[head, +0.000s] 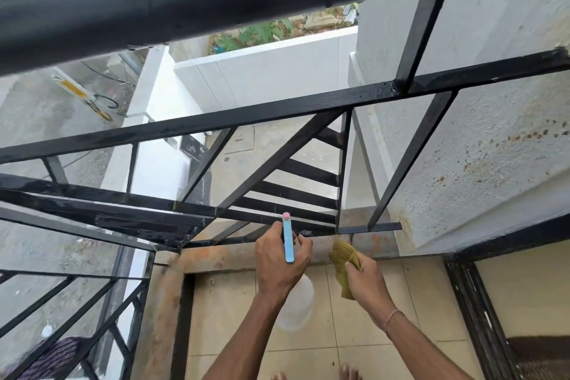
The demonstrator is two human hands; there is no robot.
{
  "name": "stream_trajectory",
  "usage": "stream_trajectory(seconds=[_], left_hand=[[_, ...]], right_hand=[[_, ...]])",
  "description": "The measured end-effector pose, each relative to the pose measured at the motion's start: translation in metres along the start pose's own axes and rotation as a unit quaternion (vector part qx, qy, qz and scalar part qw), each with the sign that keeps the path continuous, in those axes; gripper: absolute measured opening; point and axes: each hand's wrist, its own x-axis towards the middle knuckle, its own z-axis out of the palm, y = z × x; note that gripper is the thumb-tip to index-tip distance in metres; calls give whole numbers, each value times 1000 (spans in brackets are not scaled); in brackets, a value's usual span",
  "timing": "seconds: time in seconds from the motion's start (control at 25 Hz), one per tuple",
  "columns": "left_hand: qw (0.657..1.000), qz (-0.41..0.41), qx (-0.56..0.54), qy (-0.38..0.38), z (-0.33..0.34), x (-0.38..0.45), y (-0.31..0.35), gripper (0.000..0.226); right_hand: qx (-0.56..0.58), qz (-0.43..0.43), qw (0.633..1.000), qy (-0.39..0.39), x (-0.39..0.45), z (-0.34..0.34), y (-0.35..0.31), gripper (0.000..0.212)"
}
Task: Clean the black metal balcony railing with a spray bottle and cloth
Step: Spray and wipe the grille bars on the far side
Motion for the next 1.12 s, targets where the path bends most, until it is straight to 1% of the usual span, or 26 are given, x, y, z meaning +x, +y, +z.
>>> stream_trajectory(seconds=[0.16,0.32,0.44,0.52,0.56,0.64,0.68,0.84,0.92,1.0,1.12], left_hand=[[999,14,27,-43,12,0,5,23],[995,25,12,-91,21,0,3,30],[994,19,19,-103,26,2,5,27],[994,11,36,-98,26,2,13,26],[995,14,37,-94,26,2,18,30],[996,22,21,-84,21,-1,27,38],[996,27,10,-79,16,-2,31,38],[996,72,-2,-50,-5,-6,49,37],[996,85,5,-34,-13,-7,59,29],[996,86,6,-19,-17,-6,66,23],[997,70,3,-20,-27,-2,76,23]], right_hand=[[18,-27,999,19,-7,-2,-8,23],[20,-38,998,42,-7,-7,-13,20],[26,-45,998,47,-8,-11,-15,21],[29,-57,996,56,-11,-13,-14,22],[30,-58,996,59,-12,-14,-14,22],[33,-56,996,62,-13,-15,-14,22],[31,-54,996,64,-13,-15,-13,23],[23,-45,996,74,-15,-15,-16,25],[24,-45,996,74,-19,-14,-20,27],[18,-67,995,74,-24,-14,-28,24],[-5,-128,989,74,-32,-17,-52,16]])
